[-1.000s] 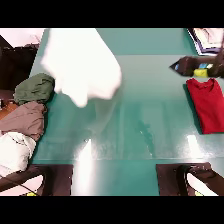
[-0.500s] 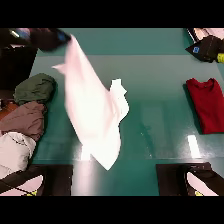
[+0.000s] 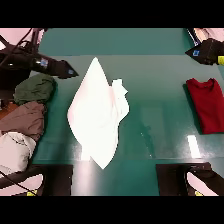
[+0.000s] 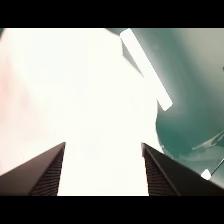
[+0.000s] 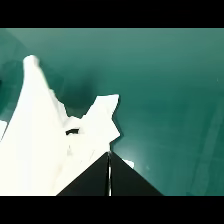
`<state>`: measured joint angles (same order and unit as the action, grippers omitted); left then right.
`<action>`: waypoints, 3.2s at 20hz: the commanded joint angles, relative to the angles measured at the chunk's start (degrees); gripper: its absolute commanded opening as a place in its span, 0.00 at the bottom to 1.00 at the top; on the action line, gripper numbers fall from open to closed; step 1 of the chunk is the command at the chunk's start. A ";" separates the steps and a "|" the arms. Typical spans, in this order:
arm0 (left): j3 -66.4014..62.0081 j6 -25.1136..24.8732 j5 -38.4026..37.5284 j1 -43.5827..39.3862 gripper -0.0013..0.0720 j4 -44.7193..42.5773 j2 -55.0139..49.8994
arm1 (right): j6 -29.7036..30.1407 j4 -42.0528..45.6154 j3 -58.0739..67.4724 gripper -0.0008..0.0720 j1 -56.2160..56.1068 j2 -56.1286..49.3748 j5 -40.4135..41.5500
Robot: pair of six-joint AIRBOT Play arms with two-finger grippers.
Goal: Fold the shirts.
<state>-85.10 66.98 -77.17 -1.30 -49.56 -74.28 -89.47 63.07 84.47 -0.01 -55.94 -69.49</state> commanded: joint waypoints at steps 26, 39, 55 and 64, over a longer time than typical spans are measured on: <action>18.56 0.31 3.06 7.85 0.04 -4.55 -3.32 | 0.02 -0.57 0.07 0.04 -3.41 -7.41 -7.91; 8.98 0.57 -3.21 10.40 0.05 -4.92 7.39 | 8.13 -16.55 0.26 0.71 -15.34 -47.45 12.70; 8.61 5.09 4.90 10.16 0.04 -2.93 6.47 | 10.40 0.37 -12.20 0.03 -8.52 -23.43 -2.43; -3.13 7.15 13.64 -0.37 0.29 -2.84 -9.05 | 7.41 0.48 -29.27 0.03 1.70 3.98 -3.56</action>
<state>-84.12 72.44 -65.67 -0.27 -52.14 -79.20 -80.71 63.18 58.65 -0.89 -58.17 -72.55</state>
